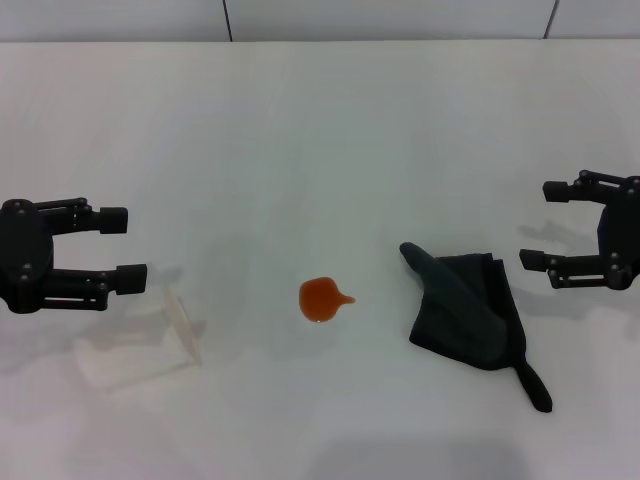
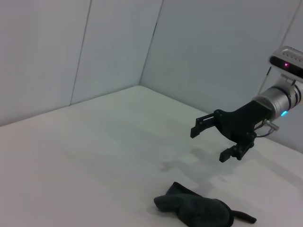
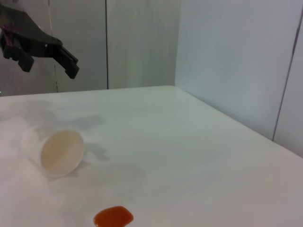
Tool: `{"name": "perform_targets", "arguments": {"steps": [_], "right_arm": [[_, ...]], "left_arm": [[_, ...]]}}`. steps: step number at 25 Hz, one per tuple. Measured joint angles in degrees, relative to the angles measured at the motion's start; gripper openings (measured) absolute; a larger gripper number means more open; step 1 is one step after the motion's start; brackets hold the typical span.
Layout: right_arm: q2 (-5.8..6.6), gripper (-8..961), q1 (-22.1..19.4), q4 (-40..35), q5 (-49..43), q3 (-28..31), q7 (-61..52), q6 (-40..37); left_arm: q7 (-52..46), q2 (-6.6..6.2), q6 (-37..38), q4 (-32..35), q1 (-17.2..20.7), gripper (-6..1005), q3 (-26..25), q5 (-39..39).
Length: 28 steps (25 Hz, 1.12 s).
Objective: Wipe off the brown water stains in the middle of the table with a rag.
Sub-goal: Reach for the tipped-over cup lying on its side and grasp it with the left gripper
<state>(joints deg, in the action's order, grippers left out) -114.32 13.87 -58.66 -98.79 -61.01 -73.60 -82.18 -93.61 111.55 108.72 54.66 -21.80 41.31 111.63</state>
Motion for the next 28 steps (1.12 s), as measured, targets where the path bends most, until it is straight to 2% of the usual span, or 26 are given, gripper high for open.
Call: {"name": "perform_targets", "arguments": {"steps": [22,28], "right_arm": [[0.34,872,-0.01,-1.33,-2.2,0.05,-2.25,0.12],[-0.25,872,-0.1,-1.19,-2.08,1.15,-1.48,0.55]], "left_arm": [[0.15,-0.02,-0.32,-0.3,0.0,880,0.0,0.17],[0.12,-0.02,-0.43,-0.39,0.0,880,-0.21,0.17]]}}
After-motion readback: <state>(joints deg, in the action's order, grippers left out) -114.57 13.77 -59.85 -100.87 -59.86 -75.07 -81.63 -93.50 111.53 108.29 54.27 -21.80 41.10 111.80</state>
